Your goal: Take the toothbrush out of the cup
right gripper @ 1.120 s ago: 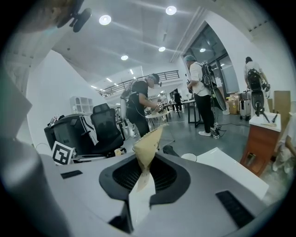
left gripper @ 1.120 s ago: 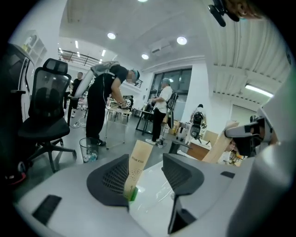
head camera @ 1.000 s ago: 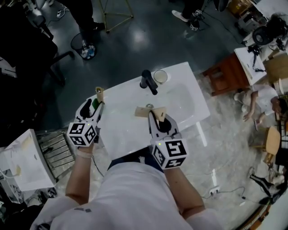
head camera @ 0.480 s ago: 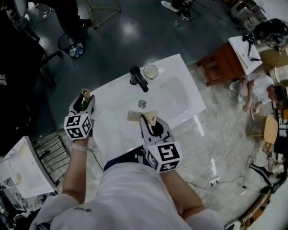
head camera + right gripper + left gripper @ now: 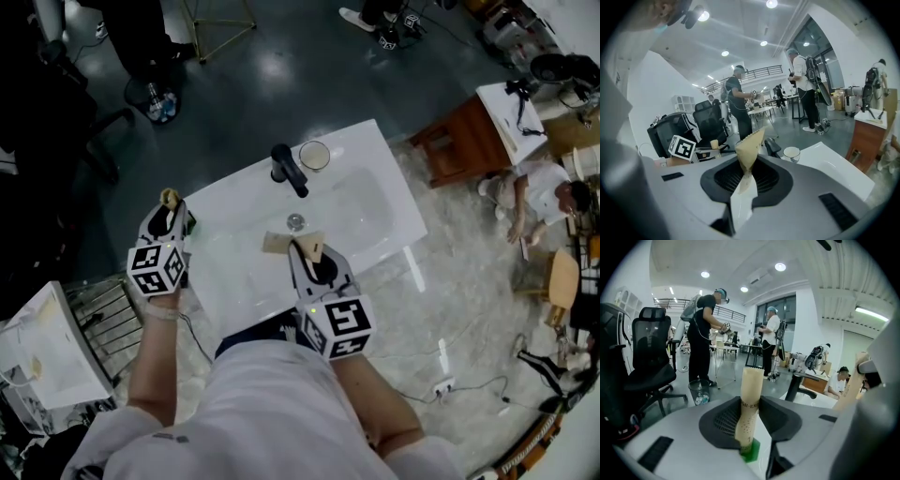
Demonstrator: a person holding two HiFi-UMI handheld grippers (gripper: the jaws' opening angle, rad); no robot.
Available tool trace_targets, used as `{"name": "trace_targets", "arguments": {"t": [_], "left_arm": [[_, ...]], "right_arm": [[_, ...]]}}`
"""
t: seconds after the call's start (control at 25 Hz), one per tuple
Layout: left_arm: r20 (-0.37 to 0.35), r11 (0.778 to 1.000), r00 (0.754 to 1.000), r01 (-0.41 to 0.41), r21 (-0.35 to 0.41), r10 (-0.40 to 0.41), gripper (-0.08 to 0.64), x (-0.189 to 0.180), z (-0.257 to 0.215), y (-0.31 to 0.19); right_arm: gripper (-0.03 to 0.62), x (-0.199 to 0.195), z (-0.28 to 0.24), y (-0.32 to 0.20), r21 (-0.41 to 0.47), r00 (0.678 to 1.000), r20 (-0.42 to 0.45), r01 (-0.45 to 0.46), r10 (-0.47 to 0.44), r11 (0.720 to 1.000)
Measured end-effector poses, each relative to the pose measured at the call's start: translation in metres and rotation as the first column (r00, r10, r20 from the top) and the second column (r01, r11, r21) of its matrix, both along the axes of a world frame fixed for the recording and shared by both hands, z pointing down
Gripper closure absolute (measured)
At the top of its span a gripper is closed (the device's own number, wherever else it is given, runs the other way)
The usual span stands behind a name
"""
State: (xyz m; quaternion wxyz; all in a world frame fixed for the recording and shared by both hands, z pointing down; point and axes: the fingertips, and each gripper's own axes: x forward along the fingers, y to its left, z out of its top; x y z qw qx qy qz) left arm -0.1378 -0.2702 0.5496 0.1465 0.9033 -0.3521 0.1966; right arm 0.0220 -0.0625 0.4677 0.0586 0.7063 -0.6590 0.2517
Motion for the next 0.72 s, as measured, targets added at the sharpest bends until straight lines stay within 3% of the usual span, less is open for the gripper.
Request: {"name": "trace_targets", "arguments": {"t": [0.28,0.72], "left_arm": [[-0.078,0.998,0.995,0.068,0.015,-0.066,0.433,-0.019,-0.035,0.004],[-0.235,0.982,0.958,0.183,0.051,-0.166,0.446,-0.057,-0.109,0.013]], "right_arm": [[0.534,-0.005,-0.009,-0.007,0.017,0.999,-0.011,0.041,-0.04,0.999],[0.534,-0.02,-0.035,-0.03,0.058,0.988,-0.041,0.148,-0.146,0.987]]}}
